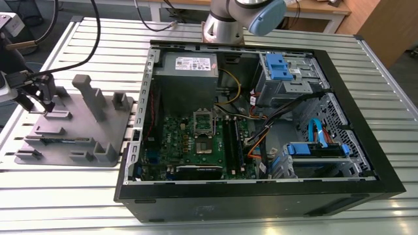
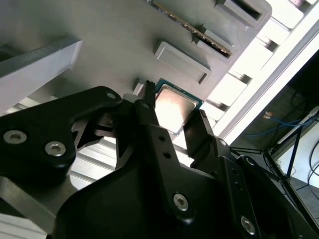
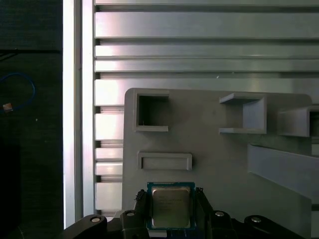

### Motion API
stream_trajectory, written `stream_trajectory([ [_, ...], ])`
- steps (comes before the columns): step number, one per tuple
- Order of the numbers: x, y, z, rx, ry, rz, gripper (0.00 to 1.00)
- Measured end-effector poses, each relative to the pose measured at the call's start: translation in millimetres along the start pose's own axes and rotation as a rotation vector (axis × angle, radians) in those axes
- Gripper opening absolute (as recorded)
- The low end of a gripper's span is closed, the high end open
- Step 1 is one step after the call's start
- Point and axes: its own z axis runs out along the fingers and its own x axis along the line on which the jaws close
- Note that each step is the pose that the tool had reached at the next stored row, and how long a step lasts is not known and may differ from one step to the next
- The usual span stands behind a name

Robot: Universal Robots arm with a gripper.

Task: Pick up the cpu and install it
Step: 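Pick up the cpu and move it towards the insertion slot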

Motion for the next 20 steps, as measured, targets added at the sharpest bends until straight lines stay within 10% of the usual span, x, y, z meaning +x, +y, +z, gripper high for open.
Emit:
stream_trajectory([
  [20,-0.2,0.2,-6.7,0.0001,0.0001,0.0,0.47],
])
